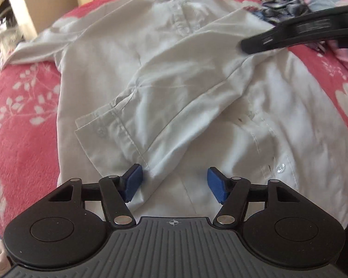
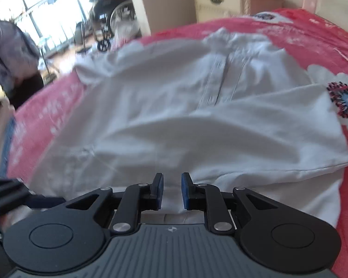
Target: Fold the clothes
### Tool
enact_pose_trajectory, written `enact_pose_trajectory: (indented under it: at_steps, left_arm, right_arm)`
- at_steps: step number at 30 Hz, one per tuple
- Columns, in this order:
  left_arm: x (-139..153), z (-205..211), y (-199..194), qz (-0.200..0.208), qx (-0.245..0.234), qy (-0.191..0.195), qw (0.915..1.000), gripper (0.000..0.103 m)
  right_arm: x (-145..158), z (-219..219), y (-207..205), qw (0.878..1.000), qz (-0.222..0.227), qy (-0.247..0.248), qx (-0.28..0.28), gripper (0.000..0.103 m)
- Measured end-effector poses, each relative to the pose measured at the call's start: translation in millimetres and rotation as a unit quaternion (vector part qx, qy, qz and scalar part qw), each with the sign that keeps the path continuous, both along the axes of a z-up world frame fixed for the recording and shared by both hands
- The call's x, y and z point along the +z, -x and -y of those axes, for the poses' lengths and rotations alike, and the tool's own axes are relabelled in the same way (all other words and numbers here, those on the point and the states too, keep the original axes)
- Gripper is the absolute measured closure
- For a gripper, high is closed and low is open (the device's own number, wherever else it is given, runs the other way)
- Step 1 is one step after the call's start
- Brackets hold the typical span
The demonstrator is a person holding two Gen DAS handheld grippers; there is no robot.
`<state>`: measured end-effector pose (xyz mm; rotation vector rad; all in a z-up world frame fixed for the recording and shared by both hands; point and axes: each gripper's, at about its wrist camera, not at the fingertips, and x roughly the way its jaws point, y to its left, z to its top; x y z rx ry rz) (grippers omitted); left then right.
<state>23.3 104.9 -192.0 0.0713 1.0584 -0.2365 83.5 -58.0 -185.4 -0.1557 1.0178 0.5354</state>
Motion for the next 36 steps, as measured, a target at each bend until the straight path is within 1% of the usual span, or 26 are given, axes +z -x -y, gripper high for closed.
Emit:
enact_pose_trajectory:
  at_steps: [1, 3, 6, 7, 9, 11, 12, 13, 14, 15, 16, 18, 19, 20, 21, 22, 23, 24, 27, 28, 29, 30, 31, 32, 34, 36]
  left_arm:
    - [4, -5, 0, 0.005, 0.003, 0.001, 1.0, 0.033]
    - [12, -14, 0, 0.015, 0.01, 0.004, 0.9998, 0.033]
    - [25, -29, 0, 0.03, 0.02, 0.008, 0.9993, 0.033]
    - [29, -33, -1, 0.035, 0.023, 0.009, 0.9991, 0.031]
    - [37, -43, -1, 0.045, 0.029, 0.012, 0.9985, 0.027]
    - [55, -69, -16, 0.064, 0.082, 0.027, 0.9942, 0.026]
    - [61, -84, -27, 0.068, 0.118, 0.038, 0.9899, 0.026]
    - [68, -103, -44, 0.062, 0.172, 0.05, 0.9818, 0.025]
    - [73, -122, -62, 0.054, 0.228, 0.065, 0.9699, 0.025]
    - [73, -140, -79, 0.046, 0.287, 0.088, 0.9529, 0.025]
    - [71, -164, -99, 0.03, 0.362, 0.11, 0.925, 0.024]
    - [62, -204, -131, -0.007, 0.454, 0.146, 0.8788, 0.024]
    - [57, -224, -147, -0.025, 0.496, 0.162, 0.8529, 0.025]
    - [52, -240, -159, -0.026, 0.517, 0.18, 0.8368, 0.025]
    - [48, -256, -172, -0.024, 0.534, 0.187, 0.824, 0.025]
    - [45, -272, -190, -0.028, 0.538, 0.182, 0.8224, 0.025]
    - [42, -284, -207, -0.031, 0.533, 0.173, 0.8275, 0.025]
    - [41, -293, -219, -0.027, 0.529, 0.161, 0.8327, 0.025]
    - [34, -311, -251, -0.025, 0.506, 0.108, 0.8551, 0.024]
    - [32, -317, -260, -0.028, 0.496, 0.094, 0.8626, 0.024]
    - [28, -322, -264, -0.027, 0.501, 0.094, 0.8597, 0.024]
    - [24, -328, -266, -0.025, 0.509, 0.096, 0.8548, 0.024]
    - [18, -333, -271, -0.028, 0.517, 0.113, 0.8483, 0.023]
    - [11, -337, -276, -0.036, 0.516, 0.136, 0.8446, 0.022]
    - [-9, -343, -282, -0.066, 0.524, 0.165, 0.833, 0.022]
    - [-28, -345, -288, -0.08, 0.537, 0.176, 0.8212, 0.023]
  right_arm:
    - [-4, -3, 1, 1.0, 0.0, 0.01, 0.003, 0.087]
    - [5, -1, 5, 1.0, 0.007, 0.001, -0.005, 0.086]
    - [28, 19, 15, 0.997, 0.025, -0.062, -0.049, 0.084]
    - [34, 26, 20, 0.993, 0.028, -0.088, -0.069, 0.084]
    - [37, 40, 27, 0.983, 0.019, -0.147, -0.112, 0.081]
    - [34, 46, 31, 0.967, 0.003, -0.212, -0.143, 0.081]
    - [32, 46, 33, 0.959, -0.003, -0.241, -0.151, 0.081]
    - [29, 43, 35, 0.953, -0.007, -0.263, -0.152, 0.081]
    - [25, 39, 37, 0.95, -0.011, -0.276, -0.149, 0.081]
    - [22, 35, 39, 0.948, -0.016, -0.283, -0.143, 0.081]
    - [18, 33, 43, 0.947, -0.02, -0.289, -0.138, 0.081]
    - [12, 34, 49, 0.942, -0.028, -0.309, -0.13, 0.081]
    - [10, 37, 52, 0.936, -0.027, -0.325, -0.132, 0.081]
    - [9, 40, 52, 0.929, -0.024, -0.344, -0.132, 0.081]
    - [8, 43, 52, 0.922, -0.023, -0.365, -0.129, 0.081]
    - [8, 45, 51, 0.916, -0.02, -0.381, -0.126, 0.081]
    - [8, 45, 49, 0.913, -0.013, -0.389, -0.122, 0.08]
    - [7, 45, 47, 0.912, -0.008, -0.392, -0.118, 0.077]
    - [1, 42, 41, 0.912, -0.012, -0.39, -0.122, 0.077]
    - [-1, 43, 40, 0.909, -0.013, -0.395, -0.13, 0.077]
    - [-3, 44, 38, 0.905, -0.014, -0.404, -0.136, 0.077]
    - [-3, 45, 37, 0.901, -0.015, -0.411, -0.138, 0.077]
    - [-4, 46, 36, 0.9, -0.015, -0.414, -0.138, 0.077]
    - [-4, 45, 35, 0.9, -0.014, -0.413, -0.137, 0.077]
    - [-6, 44, 35, 0.904, -0.017, -0.407, -0.132, 0.077]
    - [-11, 44, 36, 0.905, -0.027, -0.403, -0.136, 0.077]
